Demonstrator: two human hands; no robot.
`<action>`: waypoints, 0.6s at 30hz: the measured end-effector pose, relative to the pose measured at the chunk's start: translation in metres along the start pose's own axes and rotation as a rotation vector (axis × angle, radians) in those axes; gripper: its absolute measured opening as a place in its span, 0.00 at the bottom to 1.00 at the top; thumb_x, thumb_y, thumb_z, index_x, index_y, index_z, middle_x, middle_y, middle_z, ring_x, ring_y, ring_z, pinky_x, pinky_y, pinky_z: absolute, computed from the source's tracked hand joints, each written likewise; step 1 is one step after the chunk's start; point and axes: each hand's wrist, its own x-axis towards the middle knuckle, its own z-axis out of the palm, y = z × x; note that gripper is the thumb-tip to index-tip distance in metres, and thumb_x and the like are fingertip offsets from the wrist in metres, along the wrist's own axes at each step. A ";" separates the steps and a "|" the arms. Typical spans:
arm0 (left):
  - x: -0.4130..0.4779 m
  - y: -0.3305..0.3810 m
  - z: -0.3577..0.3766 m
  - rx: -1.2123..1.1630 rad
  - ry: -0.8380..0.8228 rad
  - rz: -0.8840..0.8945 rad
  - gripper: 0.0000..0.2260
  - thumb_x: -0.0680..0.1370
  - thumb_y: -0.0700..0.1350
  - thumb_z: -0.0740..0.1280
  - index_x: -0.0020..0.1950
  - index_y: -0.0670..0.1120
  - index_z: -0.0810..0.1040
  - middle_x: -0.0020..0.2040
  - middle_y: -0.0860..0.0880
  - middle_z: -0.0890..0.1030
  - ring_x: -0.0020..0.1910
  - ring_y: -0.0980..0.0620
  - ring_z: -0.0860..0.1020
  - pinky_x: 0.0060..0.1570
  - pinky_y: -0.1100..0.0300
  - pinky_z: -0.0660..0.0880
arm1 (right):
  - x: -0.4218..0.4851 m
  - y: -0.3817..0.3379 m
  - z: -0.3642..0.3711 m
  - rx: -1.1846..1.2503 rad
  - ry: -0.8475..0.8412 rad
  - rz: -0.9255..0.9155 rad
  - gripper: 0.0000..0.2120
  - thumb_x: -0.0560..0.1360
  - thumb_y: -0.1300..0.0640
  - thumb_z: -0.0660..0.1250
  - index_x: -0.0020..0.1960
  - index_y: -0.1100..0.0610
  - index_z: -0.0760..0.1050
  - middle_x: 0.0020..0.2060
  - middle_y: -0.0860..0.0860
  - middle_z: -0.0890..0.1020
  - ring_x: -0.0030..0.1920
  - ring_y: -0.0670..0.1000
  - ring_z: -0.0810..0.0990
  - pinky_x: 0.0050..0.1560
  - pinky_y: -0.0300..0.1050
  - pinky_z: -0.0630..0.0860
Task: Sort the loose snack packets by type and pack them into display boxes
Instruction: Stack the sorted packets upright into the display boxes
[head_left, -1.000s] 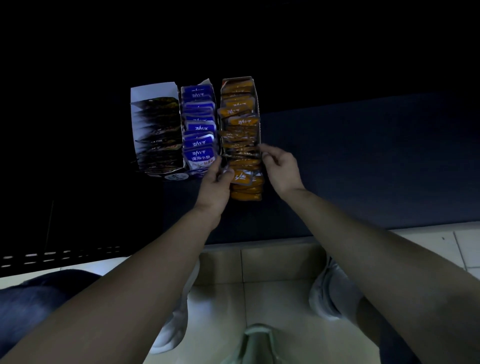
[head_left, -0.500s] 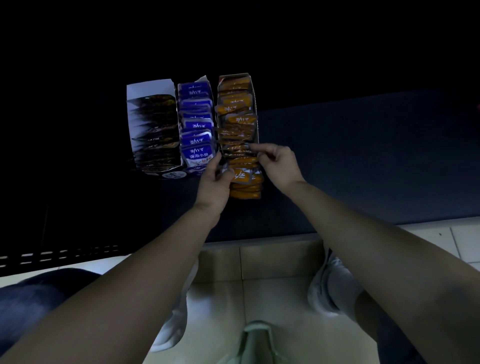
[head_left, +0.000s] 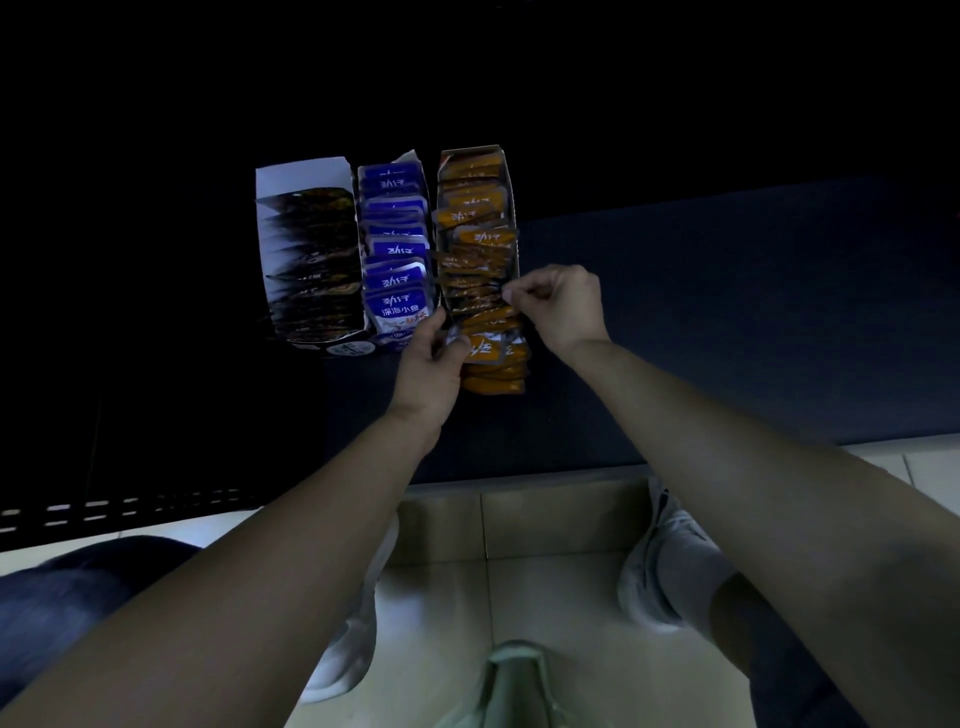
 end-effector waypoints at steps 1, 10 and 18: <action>0.000 -0.001 0.000 0.007 0.000 0.003 0.21 0.81 0.40 0.62 0.73 0.46 0.66 0.64 0.46 0.77 0.62 0.48 0.76 0.66 0.44 0.70 | 0.001 -0.001 0.000 0.004 -0.004 -0.009 0.04 0.73 0.61 0.72 0.47 0.60 0.84 0.43 0.49 0.84 0.43 0.44 0.81 0.47 0.32 0.78; 0.001 -0.005 -0.001 -0.005 -0.016 0.013 0.22 0.81 0.40 0.63 0.75 0.48 0.65 0.66 0.47 0.75 0.64 0.49 0.75 0.67 0.44 0.69 | 0.000 0.002 0.005 0.180 -0.077 0.168 0.04 0.74 0.61 0.71 0.48 0.58 0.83 0.44 0.50 0.84 0.46 0.44 0.82 0.51 0.34 0.78; 0.000 -0.006 -0.003 0.010 -0.044 0.028 0.23 0.81 0.41 0.62 0.76 0.50 0.63 0.67 0.47 0.75 0.65 0.48 0.74 0.67 0.42 0.69 | -0.026 0.023 -0.009 0.225 -0.132 0.129 0.09 0.75 0.69 0.66 0.53 0.60 0.79 0.50 0.54 0.82 0.52 0.50 0.80 0.56 0.41 0.78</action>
